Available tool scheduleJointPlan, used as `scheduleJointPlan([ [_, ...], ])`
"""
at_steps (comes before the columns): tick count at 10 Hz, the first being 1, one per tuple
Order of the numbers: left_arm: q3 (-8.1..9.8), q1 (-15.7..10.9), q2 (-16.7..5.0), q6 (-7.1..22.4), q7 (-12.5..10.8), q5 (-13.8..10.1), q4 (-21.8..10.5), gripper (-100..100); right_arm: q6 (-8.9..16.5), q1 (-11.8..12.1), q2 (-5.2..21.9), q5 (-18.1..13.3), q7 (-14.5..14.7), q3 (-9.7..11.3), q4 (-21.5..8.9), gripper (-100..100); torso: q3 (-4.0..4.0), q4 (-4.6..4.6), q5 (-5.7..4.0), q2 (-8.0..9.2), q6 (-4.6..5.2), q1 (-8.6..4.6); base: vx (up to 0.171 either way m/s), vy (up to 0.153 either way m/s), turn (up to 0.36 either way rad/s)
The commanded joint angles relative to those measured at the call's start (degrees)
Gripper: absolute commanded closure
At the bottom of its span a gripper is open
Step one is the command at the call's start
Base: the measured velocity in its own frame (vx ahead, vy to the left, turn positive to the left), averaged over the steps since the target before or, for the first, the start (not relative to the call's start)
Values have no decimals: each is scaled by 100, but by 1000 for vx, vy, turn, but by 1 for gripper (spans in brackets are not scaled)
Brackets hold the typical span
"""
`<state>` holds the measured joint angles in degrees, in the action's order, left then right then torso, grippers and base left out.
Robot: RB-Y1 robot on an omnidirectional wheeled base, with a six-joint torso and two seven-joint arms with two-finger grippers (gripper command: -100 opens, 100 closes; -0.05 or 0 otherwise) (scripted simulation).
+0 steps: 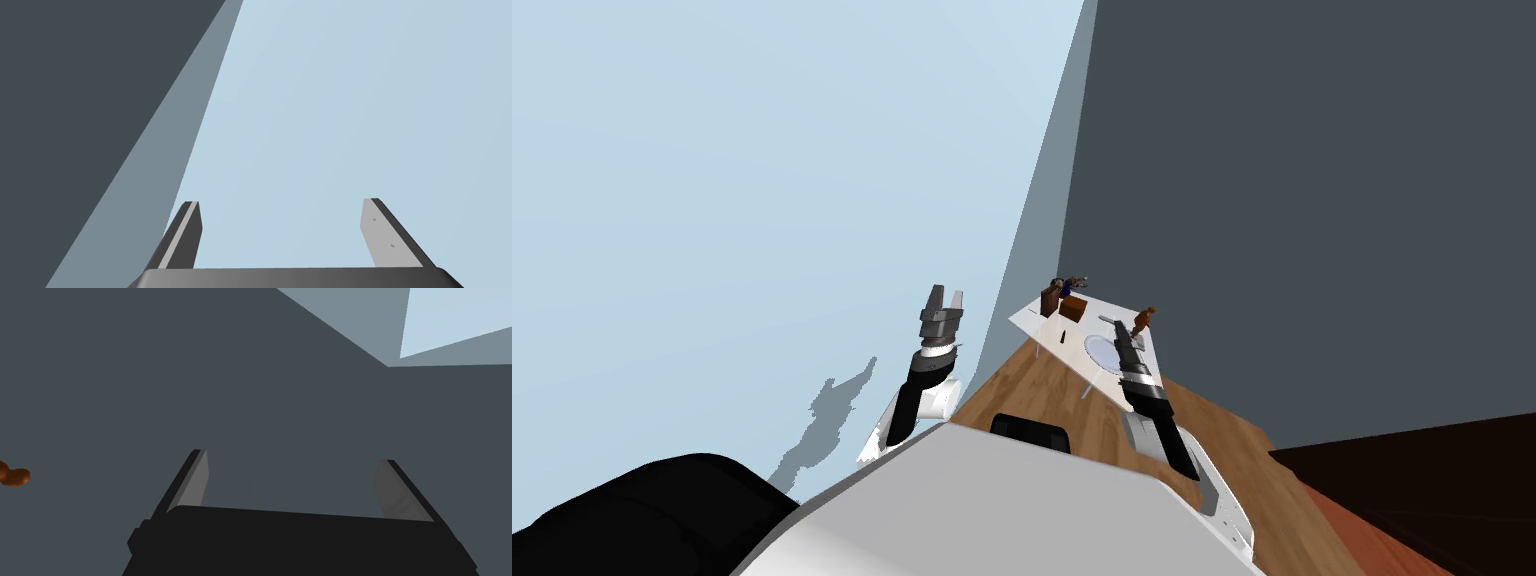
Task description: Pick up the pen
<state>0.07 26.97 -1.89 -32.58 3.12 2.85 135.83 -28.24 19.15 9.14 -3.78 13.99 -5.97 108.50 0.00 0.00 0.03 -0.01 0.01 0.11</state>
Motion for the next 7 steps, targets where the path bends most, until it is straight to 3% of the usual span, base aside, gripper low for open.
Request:
scheduleJointPlan([
  [1, 0, 0, 0, 0, 0, 0, 0, 0, 0, -100, -1, -59, 286, -129, -249, -100, 0, 0, 0, 0, 0, 0, 5, 40, 111],
  [2, 0, 0, 0, 0, 0, 0, 0, 0, 0, -100, -1, -59, 326, -129, -249, -100, 0, 0, 0, 0, -1, 3, 8, 30, 66],
  [5, 0, 0, 0, 0, 0, 0, 0, 0, -47, -258, -2, -170, 825, -368, -729, -100, -2, -1, 0, -3, 1, 0, 15, 37, 101],
  [6, 0, 0, 0, 0, 0, 0, 0, 0, -47, -258, -2, -170, 857, -368, -729, -100, -2, -1, 0, -3, -1, 3, 9, 33, 50],
  [7, 0, 0, 0, 0, 0, 0, 0, 0, -82, -337, -3, -233, 1088, -491, -991, -100, -1, 0, 1, -1, 1, 1, 16, 37, 107],
])
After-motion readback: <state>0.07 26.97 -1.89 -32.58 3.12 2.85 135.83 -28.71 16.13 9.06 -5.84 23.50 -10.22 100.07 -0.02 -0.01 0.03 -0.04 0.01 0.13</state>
